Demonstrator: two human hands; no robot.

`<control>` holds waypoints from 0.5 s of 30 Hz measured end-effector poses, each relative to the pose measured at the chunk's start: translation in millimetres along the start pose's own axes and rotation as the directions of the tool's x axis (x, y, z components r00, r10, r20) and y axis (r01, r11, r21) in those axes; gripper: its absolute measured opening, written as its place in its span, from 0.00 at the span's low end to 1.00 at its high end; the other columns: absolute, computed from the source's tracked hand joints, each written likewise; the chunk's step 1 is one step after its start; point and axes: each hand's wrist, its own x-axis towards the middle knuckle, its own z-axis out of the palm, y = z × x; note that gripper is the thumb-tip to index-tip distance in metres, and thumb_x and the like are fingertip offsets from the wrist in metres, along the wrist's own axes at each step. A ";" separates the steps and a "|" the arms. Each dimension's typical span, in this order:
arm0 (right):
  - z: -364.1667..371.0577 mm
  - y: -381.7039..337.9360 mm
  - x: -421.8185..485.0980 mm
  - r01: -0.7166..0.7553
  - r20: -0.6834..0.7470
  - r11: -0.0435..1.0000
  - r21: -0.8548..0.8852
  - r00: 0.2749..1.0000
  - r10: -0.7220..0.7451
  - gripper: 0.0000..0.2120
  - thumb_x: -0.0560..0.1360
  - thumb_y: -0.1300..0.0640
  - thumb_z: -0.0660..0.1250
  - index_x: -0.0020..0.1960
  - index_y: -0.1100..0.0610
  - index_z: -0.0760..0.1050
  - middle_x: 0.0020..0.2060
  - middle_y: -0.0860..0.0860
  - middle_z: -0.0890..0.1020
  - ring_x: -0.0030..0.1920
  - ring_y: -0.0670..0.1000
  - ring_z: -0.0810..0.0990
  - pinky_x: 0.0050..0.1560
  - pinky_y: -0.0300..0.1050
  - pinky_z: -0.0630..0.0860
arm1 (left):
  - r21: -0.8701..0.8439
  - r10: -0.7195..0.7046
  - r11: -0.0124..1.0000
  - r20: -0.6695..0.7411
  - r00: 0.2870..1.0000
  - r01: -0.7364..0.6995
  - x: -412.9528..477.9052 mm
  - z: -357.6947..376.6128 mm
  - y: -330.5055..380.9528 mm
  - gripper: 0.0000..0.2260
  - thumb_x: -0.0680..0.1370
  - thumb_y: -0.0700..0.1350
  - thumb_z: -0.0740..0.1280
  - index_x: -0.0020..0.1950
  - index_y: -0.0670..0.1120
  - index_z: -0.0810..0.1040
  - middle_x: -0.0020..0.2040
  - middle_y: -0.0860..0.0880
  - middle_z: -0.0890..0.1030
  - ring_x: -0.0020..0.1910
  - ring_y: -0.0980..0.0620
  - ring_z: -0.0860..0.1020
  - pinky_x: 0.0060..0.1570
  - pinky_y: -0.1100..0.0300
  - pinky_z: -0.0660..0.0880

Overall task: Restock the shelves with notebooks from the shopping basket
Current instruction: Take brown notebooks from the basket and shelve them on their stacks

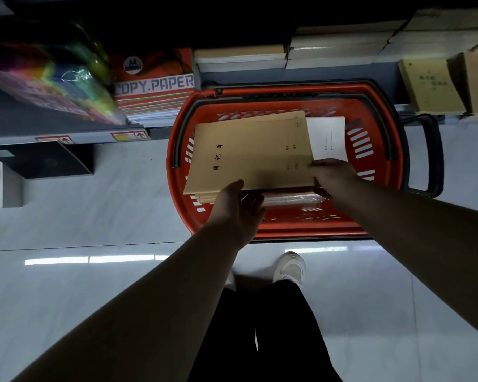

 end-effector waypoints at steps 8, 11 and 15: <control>10.4 14.2 -29.0 -0.096 0.296 0.895 0.436 0.954 -0.042 0.09 0.76 0.65 0.64 0.56 0.61 0.75 0.50 0.58 0.81 0.46 0.54 0.82 0.34 0.39 0.80 | -0.015 0.098 0.995 -0.001 0.995 -0.098 -2.5 15.8 0.2 0.05 0.82 0.40 0.59 0.54 0.42 0.73 0.58 0.40 0.79 0.61 0.44 0.77 0.61 0.51 0.72; 14.7 27.6 -43.9 -0.161 0.435 0.863 0.479 0.898 -0.073 0.07 0.78 0.65 0.62 0.53 0.58 0.75 0.41 0.54 0.82 0.36 0.48 0.83 0.32 0.38 0.78 | 0.032 0.159 0.987 0.038 0.987 -0.160 -5.1 25.3 -4.6 0.08 0.81 0.34 0.57 0.54 0.40 0.76 0.51 0.41 0.78 0.48 0.46 0.79 0.50 0.55 0.76; 2.3 41.7 -56.7 -0.196 0.372 0.889 0.414 0.928 0.032 0.02 0.78 0.61 0.65 0.50 0.58 0.75 0.35 0.51 0.84 0.35 0.48 0.82 0.33 0.41 0.78 | 0.113 0.170 0.979 0.016 0.985 -0.171 -21.0 29.5 -11.7 0.18 0.79 0.29 0.57 0.68 0.36 0.70 0.60 0.36 0.77 0.56 0.40 0.77 0.57 0.48 0.75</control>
